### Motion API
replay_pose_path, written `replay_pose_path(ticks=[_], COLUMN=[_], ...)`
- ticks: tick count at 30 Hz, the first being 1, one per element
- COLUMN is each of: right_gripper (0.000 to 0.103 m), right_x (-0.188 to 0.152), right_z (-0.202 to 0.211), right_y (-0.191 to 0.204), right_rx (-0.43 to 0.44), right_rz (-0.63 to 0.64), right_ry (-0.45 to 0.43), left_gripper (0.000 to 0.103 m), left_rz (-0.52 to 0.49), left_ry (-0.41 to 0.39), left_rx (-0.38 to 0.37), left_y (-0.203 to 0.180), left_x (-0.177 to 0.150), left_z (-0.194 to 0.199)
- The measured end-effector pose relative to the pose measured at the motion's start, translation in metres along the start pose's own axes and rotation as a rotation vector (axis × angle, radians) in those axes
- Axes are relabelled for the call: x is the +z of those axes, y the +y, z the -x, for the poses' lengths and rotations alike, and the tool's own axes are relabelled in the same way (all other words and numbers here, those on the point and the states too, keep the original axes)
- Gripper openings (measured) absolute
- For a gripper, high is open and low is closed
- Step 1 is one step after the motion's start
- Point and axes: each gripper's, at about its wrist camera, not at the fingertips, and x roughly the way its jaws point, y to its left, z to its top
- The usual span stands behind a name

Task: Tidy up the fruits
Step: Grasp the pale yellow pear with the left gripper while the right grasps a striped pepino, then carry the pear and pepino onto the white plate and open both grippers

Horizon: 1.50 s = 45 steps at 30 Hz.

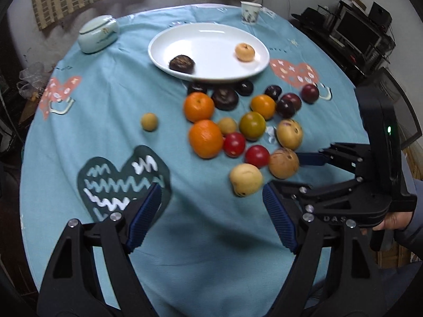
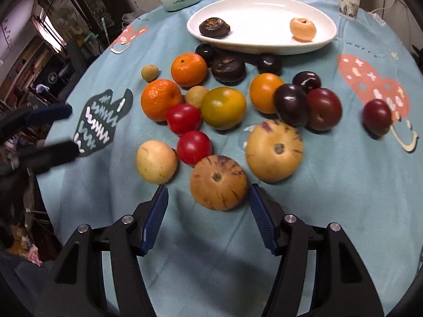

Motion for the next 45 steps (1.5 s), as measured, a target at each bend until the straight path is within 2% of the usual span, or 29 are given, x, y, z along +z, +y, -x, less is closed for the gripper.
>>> replay_pose_path(ticks=[1, 2, 6, 10, 12, 13, 14, 15, 16, 19, 23, 26, 30, 34, 38, 45], right_gripper=[0.046, 0.042, 0.041, 0.041, 0.041, 0.041, 0.041, 0.041, 0.041, 0.041, 0.041, 0.041, 0.041, 0.041, 0.041, 0.041], right_x=[0.0, 0.0, -0.005, -0.012, -0.015, -0.015, -0.016, -0.016, -0.016, -0.015, -0.007, 0.01, 0.044, 0.079, 0.103, 0.134], right_z=[0.002, 0.004, 0.013, 0.03, 0.036, 0.038, 0.04, 0.041, 0.041, 0.045, 0.055, 0.065, 0.088, 0.1, 0.104, 0.078], right_y=[-0.002, -0.005, -0.014, -0.029, -0.035, -0.037, -0.038, -0.039, -0.04, -0.04, -0.037, -0.035, -0.037, -0.041, -0.045, -0.061], right_rx=[0.002, 0.021, 0.034, 0.029, 0.024, 0.022, 0.015, 0.012, 0.013, 0.014, 0.015, 0.008, -0.007, -0.026, -0.023, -0.051], right_rz=[-0.011, -0.027, -0.04, -0.1, -0.119, -0.124, -0.128, -0.13, -0.133, -0.131, -0.104, -0.071, -0.031, -0.001, 0.007, 0.001], right_ry=[-0.013, -0.012, 0.006, -0.021, -0.024, -0.024, -0.028, -0.031, -0.032, -0.039, -0.057, -0.09, -0.179, -0.244, -0.286, -0.259], left_gripper=[0.08, 0.08, 0.08, 0.079, 0.07, 0.057, 0.048, 0.047, 0.04, 0.04, 0.04, 0.04, 0.04, 0.04, 0.04, 0.04], left_rz=[-0.006, -0.009, -0.036, -0.068, -0.063, -0.064, -0.064, -0.058, -0.061, -0.081, -0.086, -0.069, -0.042, -0.046, -0.027, 0.013], left_ry=[0.008, 0.013, 0.042, 0.06, 0.082, 0.096, 0.109, 0.117, 0.115, 0.108, 0.053, -0.017, -0.109, -0.186, -0.201, -0.153], left_rx=[-0.003, -0.008, -0.025, -0.025, -0.025, -0.031, -0.032, -0.048, -0.067, -0.044, -0.064, -0.066, -0.074, -0.045, -0.012, 0.048], left_y=[-0.003, -0.005, -0.017, -0.026, -0.026, -0.026, -0.026, -0.025, -0.025, -0.029, -0.031, -0.025, -0.016, -0.013, -0.011, -0.004], left_x=[0.0, 0.001, 0.005, 0.011, 0.014, 0.014, 0.015, 0.015, 0.016, 0.018, 0.028, 0.053, 0.093, 0.137, 0.163, 0.191], left_z=[-0.004, -0.007, -0.026, -0.044, -0.056, -0.062, -0.066, -0.069, -0.07, -0.067, -0.041, -0.017, 0.007, 0.02, 0.013, -0.025])
